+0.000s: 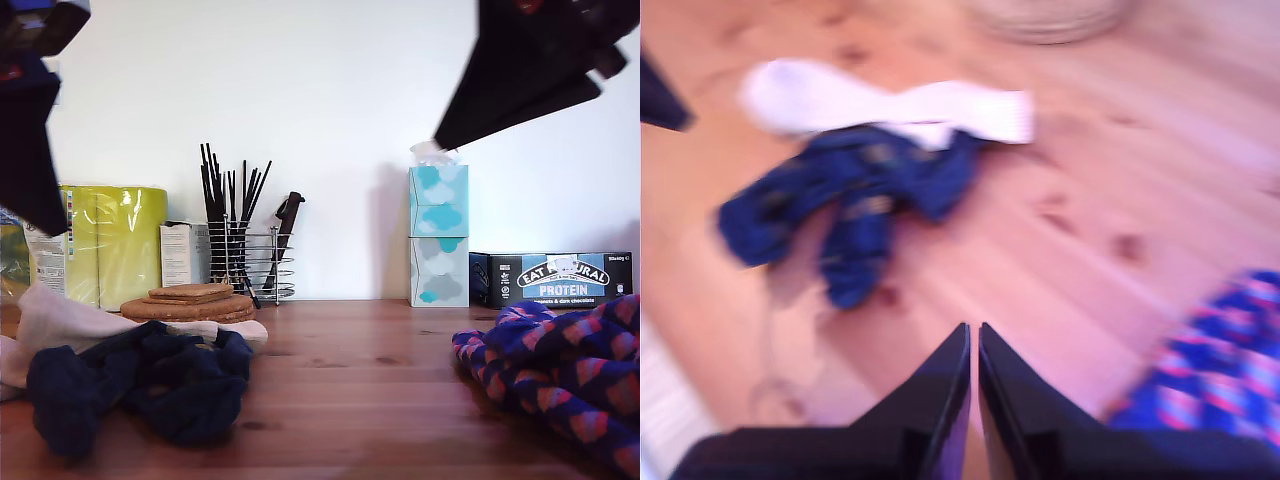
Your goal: Pair up the socks based on colour and pattern, by placing each sock on top of its pair
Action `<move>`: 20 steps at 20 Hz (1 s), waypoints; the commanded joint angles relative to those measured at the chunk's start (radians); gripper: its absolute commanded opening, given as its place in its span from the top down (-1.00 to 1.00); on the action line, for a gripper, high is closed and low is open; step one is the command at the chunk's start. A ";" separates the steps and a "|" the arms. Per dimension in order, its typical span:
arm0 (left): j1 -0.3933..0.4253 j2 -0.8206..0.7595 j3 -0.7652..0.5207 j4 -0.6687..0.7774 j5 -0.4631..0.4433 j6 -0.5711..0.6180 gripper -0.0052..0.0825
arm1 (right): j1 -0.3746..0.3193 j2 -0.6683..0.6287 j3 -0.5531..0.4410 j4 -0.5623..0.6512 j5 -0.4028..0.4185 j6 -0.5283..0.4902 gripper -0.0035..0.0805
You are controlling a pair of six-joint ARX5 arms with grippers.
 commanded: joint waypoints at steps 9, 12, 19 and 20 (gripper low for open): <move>-0.001 0.001 -0.011 -0.035 0.011 0.002 0.93 | 0.075 0.149 0.050 0.063 -0.003 0.006 0.94; -0.006 0.020 -0.011 0.072 0.031 -0.003 0.93 | 0.075 0.157 0.061 0.058 -0.035 0.007 0.94; -0.038 0.275 -0.011 0.416 0.032 0.000 0.93 | 0.076 0.026 0.087 -0.068 -0.035 0.033 0.94; -0.038 0.311 -0.011 0.423 0.024 0.008 0.93 | 0.076 -0.015 0.087 -0.111 -0.019 0.038 0.94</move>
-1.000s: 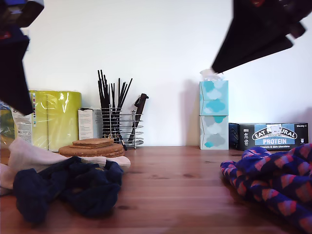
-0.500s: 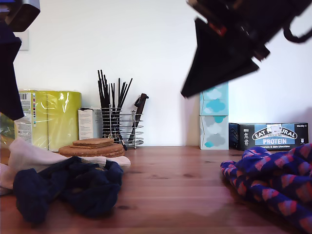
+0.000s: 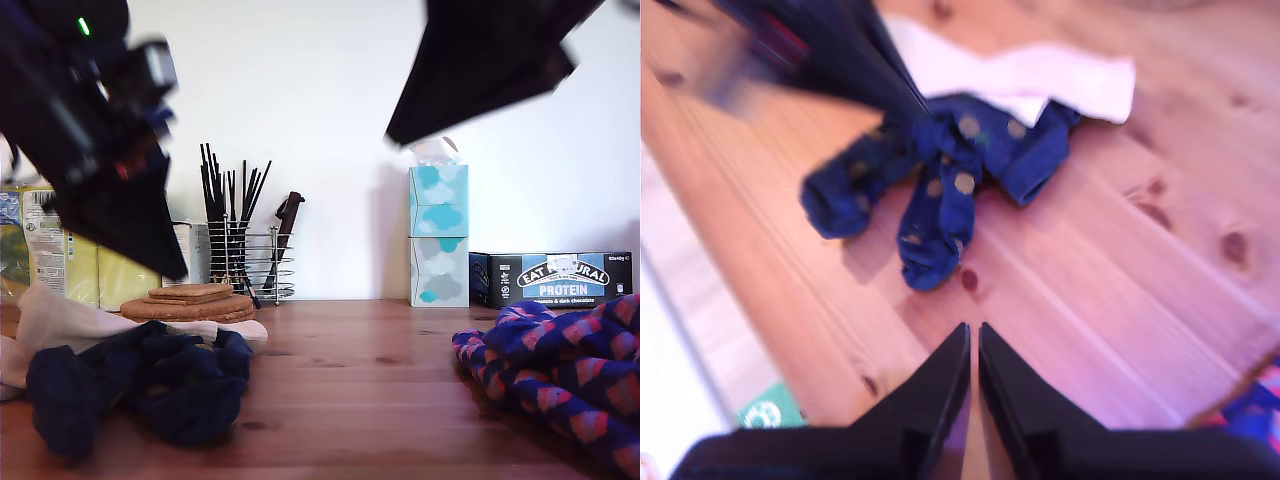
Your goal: Pair up the socks based on colour and pattern, by placing each sock on top of its pair
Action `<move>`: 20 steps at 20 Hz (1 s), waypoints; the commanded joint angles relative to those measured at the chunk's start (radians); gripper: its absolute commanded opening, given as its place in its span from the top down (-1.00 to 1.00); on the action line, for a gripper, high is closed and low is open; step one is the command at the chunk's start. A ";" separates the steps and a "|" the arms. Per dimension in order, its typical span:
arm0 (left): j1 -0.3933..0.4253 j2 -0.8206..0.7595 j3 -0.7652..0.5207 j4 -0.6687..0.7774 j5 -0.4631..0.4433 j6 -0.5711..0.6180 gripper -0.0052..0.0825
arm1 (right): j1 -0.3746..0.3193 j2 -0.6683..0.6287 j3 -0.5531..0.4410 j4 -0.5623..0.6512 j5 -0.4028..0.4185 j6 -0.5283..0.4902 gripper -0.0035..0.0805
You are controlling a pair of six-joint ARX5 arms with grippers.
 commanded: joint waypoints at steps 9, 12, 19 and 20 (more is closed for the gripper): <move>-0.034 0.314 -0.011 0.138 -0.064 0.014 0.93 | 0.002 -0.312 0.016 -0.212 0.125 0.021 0.94; -0.088 0.355 -0.011 0.232 -0.030 -0.032 0.93 | 0.002 -0.327 0.016 -0.236 0.154 0.020 0.94; -0.269 0.440 0.071 0.326 0.121 -0.055 0.93 | 0.002 -0.327 0.016 -0.255 0.164 -0.006 0.94; -0.294 0.442 0.077 0.315 0.162 -0.011 0.93 | 0.002 -0.327 0.016 -0.260 0.164 -0.007 0.94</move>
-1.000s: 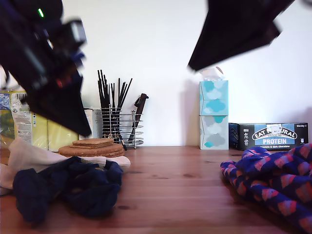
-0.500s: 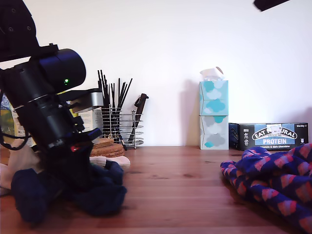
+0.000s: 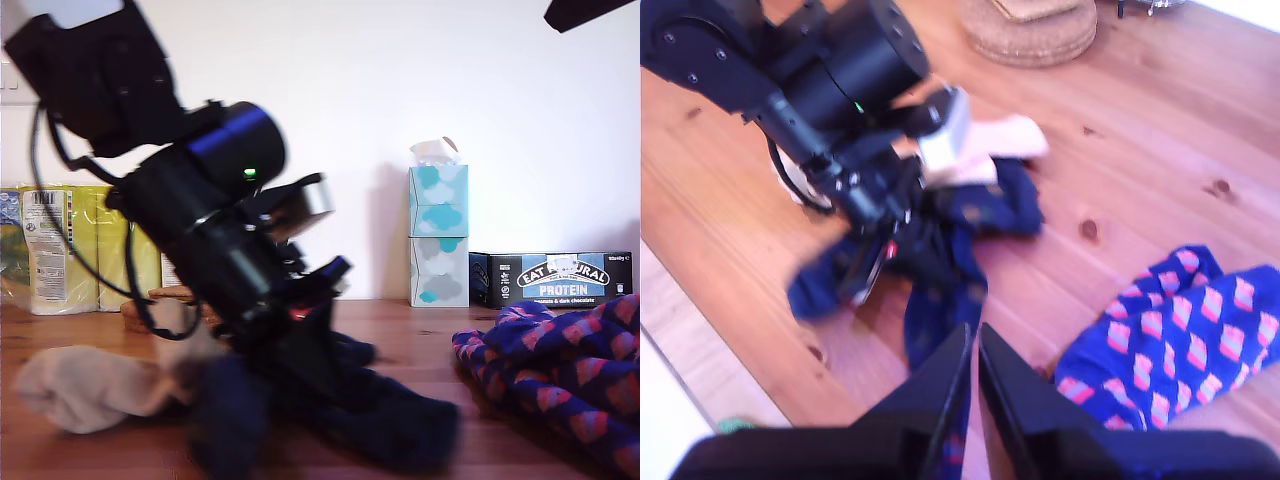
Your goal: Pair up the socks based on colour and pattern, by placing each sock on top of its pair
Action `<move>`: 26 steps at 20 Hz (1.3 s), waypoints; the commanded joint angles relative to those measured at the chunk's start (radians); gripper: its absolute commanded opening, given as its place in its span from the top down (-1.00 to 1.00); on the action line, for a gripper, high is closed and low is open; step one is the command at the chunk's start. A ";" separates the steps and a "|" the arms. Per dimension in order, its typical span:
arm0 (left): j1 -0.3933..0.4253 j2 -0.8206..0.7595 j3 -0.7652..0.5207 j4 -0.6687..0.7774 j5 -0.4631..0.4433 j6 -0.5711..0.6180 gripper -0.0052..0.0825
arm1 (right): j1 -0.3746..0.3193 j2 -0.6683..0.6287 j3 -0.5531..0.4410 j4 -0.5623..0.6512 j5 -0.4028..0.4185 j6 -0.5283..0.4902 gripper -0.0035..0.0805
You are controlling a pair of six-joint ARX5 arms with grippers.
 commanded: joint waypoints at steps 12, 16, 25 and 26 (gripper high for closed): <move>-0.004 -0.106 0.218 -0.369 0.089 0.063 0.63 | 0.002 0.002 0.010 -0.003 -0.001 0.001 0.94; 0.055 -0.130 0.285 -0.602 -0.045 0.061 0.52 | 0.002 0.002 0.010 -0.002 0.000 0.001 0.94; 0.148 -0.100 0.296 -0.768 -0.277 -0.006 -0.43 | 0.002 0.003 0.010 -0.002 0.000 0.001 0.94; 0.150 -0.082 0.296 -0.785 -0.250 -0.016 -0.43 | 0.002 0.003 0.010 0.000 0.000 0.000 0.94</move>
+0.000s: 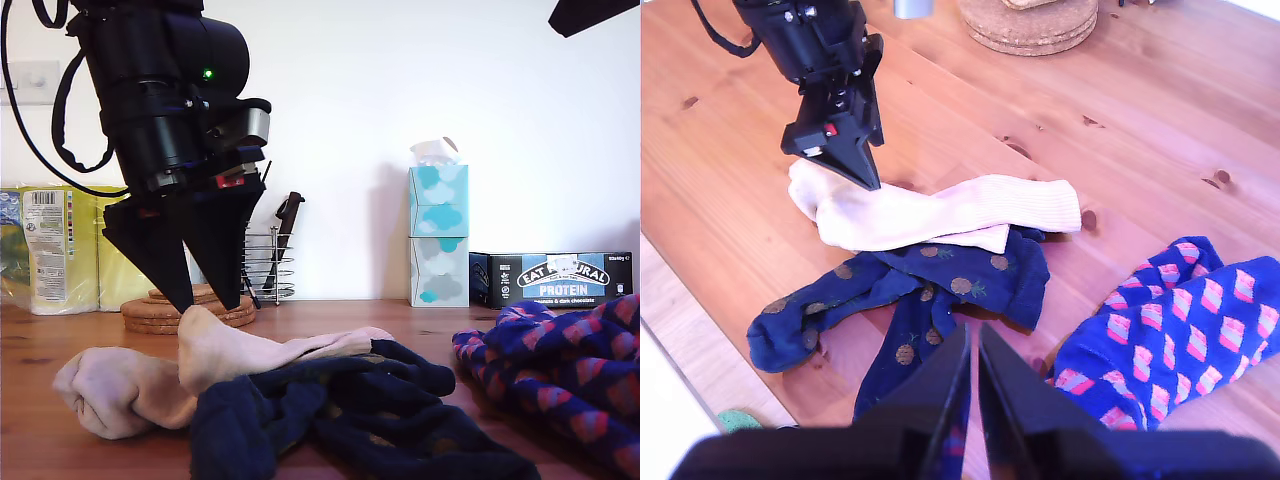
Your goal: Pair up the socks based on colour and pattern, by placing each sock on top of its pair
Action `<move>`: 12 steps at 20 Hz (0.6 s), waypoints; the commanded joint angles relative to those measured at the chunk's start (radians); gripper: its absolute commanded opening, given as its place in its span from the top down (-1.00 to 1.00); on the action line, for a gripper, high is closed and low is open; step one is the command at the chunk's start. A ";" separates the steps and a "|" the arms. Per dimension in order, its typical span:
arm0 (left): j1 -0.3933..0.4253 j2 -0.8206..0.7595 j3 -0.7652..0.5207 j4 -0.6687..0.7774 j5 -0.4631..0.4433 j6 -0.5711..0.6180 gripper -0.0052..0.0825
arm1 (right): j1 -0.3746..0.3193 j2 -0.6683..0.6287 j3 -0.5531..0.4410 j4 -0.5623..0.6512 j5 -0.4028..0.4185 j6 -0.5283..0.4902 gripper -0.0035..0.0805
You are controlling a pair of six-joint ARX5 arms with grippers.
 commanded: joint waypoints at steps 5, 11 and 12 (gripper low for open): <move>0.009 0.153 -0.013 -0.032 0.051 -0.019 -0.43 | 0.002 0.003 0.010 0.010 -0.001 0.001 0.94; 0.009 0.193 -0.014 -0.012 0.034 -0.010 -0.13 | 0.002 0.003 0.010 0.006 -0.001 0.001 0.94; 0.007 0.193 -0.013 -0.008 0.035 -0.007 0.19 | 0.002 0.003 0.010 0.002 -0.001 0.001 0.94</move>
